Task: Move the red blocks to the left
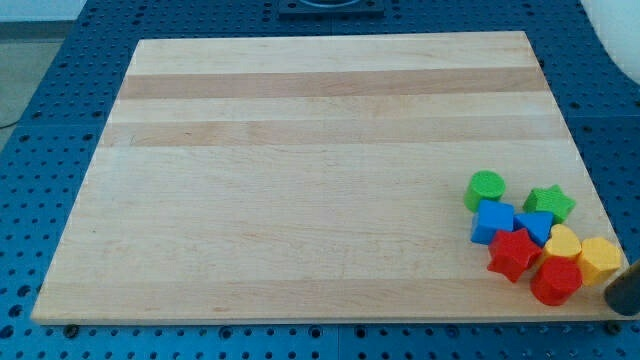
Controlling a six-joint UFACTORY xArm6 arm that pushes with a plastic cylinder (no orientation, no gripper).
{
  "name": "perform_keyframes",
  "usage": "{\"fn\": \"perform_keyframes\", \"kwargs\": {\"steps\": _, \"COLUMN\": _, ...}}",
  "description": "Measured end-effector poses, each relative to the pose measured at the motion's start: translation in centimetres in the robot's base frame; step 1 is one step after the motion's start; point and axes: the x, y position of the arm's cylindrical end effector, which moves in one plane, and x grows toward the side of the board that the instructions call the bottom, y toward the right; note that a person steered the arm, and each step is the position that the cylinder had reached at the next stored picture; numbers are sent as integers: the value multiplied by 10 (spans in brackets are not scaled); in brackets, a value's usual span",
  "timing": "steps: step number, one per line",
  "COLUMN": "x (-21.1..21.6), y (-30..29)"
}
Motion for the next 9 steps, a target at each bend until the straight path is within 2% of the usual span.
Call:
{"fn": "perform_keyframes", "kwargs": {"steps": 4, "x": -1, "y": -81}}
{"fn": "perform_keyframes", "kwargs": {"steps": 7, "x": -59, "y": -138}}
{"fn": "perform_keyframes", "kwargs": {"steps": 8, "x": -68, "y": -147}}
{"fn": "perform_keyframes", "kwargs": {"steps": 9, "x": -57, "y": -145}}
